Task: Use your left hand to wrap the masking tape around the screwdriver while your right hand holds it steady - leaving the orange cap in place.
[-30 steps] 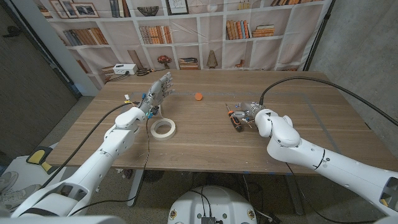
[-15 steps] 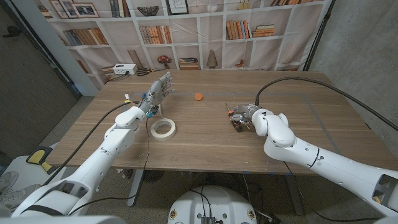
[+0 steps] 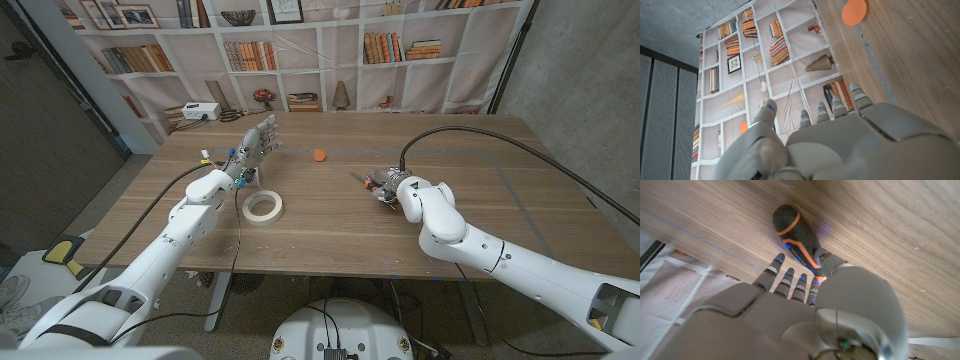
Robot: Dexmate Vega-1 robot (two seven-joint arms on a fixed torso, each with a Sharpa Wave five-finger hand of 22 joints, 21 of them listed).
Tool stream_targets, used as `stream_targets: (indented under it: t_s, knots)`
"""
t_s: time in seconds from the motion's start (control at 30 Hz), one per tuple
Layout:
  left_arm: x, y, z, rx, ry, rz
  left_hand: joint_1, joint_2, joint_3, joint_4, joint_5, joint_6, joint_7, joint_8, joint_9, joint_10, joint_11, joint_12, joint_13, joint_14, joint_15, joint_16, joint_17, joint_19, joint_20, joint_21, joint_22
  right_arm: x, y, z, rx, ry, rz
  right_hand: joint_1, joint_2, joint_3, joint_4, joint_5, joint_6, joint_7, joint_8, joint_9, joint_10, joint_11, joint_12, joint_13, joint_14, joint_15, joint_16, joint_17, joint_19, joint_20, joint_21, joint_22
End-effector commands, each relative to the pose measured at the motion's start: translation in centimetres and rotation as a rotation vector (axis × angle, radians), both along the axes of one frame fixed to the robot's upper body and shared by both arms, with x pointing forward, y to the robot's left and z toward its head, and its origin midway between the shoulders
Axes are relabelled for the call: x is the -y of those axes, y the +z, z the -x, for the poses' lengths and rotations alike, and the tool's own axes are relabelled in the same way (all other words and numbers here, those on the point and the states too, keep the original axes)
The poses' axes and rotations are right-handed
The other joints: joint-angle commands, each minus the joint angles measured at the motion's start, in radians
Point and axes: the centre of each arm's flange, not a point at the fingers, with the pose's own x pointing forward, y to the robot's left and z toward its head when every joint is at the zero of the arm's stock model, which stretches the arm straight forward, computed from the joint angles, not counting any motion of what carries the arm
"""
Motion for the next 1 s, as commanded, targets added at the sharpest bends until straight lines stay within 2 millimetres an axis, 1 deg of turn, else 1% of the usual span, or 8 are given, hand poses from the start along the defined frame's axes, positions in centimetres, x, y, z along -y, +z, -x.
stream_targets:
  t_s: [0.03,0.23,0.43,0.57,0.67,0.8,0.87,1.0]
  knots:
    - [0.1,0.2,-0.4,-0.003,-0.007,-0.003,-0.008,-0.002,0.001,0.005,0.010,0.005,-0.004,-0.005,0.002,0.002,-0.001,-0.005,0.005,0.006,0.001,-0.004,0.005,-0.001,0.007,0.003,0.002,0.4,0.3,0.0,0.133,-0.077,0.024,0.046,-0.024,-0.026,0.017,-0.014,0.039,0.015,0.012,0.002,0.061,0.009,0.019,0.003,0.067,-0.095,0.032,0.012,0.053,0.019,0.022,0.004]
    - [0.1,0.3,-0.7,-0.007,-0.006,-0.005,-0.010,-0.002,0.000,0.006,0.010,0.004,-0.004,-0.005,0.002,0.002,-0.001,-0.005,0.005,0.007,0.001,-0.004,0.005,0.000,0.007,0.003,0.003,0.7,0.1,-0.4,0.140,-0.137,0.028,-0.010,-0.072,-0.124,0.048,-0.007,0.071,0.033,0.007,0.002,0.123,0.029,0.039,0.014,0.164,-0.100,0.084,0.032,0.136,0.062,0.047,0.006]
    - [0.2,0.5,-1.0,-0.010,-0.003,-0.007,-0.011,-0.002,0.000,0.007,0.010,0.004,-0.005,-0.006,0.002,0.002,0.000,-0.006,0.005,0.007,0.001,-0.004,0.005,0.000,0.007,0.003,0.003,0.7,0.2,-1.0,0.034,-0.154,0.010,-0.110,-0.140,-0.223,0.083,0.011,0.050,0.044,-0.012,0.002,0.097,0.040,0.028,0.022,0.154,-0.082,0.091,0.051,0.161,0.087,0.053,0.010]
    - [0.3,0.6,-1.3,-0.012,-0.008,-0.008,-0.012,-0.001,0.000,0.008,0.010,0.003,-0.004,-0.006,0.002,0.002,-0.001,-0.007,0.005,0.007,0.000,-0.005,0.005,0.001,0.007,0.004,0.003,0.4,0.1,-1.4,0.051,-0.172,0.043,-0.133,-0.132,-0.244,0.094,0.026,0.058,0.038,-0.011,0.003,0.109,0.036,0.033,0.026,0.166,-0.095,0.101,0.061,0.150,0.076,0.046,0.011]
    - [0.4,0.7,-1.5,-0.014,-0.010,-0.009,-0.012,0.000,0.001,0.008,0.010,0.002,-0.004,-0.007,0.002,0.000,-0.003,-0.008,0.005,0.007,0.001,-0.005,0.005,0.002,0.007,0.004,0.003,0.3,0.0,-1.5,0.122,-0.186,0.097,0.065,-0.046,-0.186,0.011,0.055,0.094,0.009,-0.001,0.003,0.126,0.003,0.032,0.033,0.183,-0.140,0.120,0.076,0.184,-0.007,0.062,0.015]
    - [0.5,0.7,-1.8,-0.021,-0.011,-0.008,-0.012,0.000,0.001,0.008,0.011,0.002,-0.004,-0.007,0.002,0.000,-0.003,-0.008,0.005,0.011,0.002,-0.004,0.005,0.002,0.007,0.004,0.003,0.7,0.4,-1.3,0.182,-0.170,0.081,0.188,-0.030,-0.169,0.004,0.039,0.119,-0.018,0.002,0.003,0.123,-0.014,0.022,0.034,0.123,-0.152,0.097,0.077,0.156,-0.063,0.056,0.017]
    - [0.6,0.7,-1.9,-0.023,-0.011,-0.010,-0.013,0.000,0.001,0.009,0.011,0.002,-0.004,-0.007,0.002,0.001,-0.003,-0.008,0.005,0.012,0.002,-0.003,0.005,0.002,0.007,0.003,0.003,0.8,0.6,-1.3,0.184,-0.182,0.073,0.193,-0.035,-0.178,0.013,0.031,0.115,-0.017,-0.002,0.003,0.116,-0.011,0.018,0.034,0.111,-0.136,0.092,0.075,0.143,-0.049,0.052,0.016]
    - [0.8,1.0,-2.2,-0.020,-0.013,-0.010,-0.013,0.000,0.001,0.009,0.011,0.001,-0.005,-0.007,0.002,0.001,-0.003,-0.009,0.005,0.014,0.002,-0.003,0.005,0.002,0.007,0.003,0.003,1.0,0.9,-1.9,0.130,-0.188,0.053,0.107,-0.074,-0.255,0.065,0.012,0.096,0.012,-0.014,0.004,0.117,0.011,0.014,0.034,0.126,-0.111,0.102,0.074,0.147,0.017,0.053,0.013]
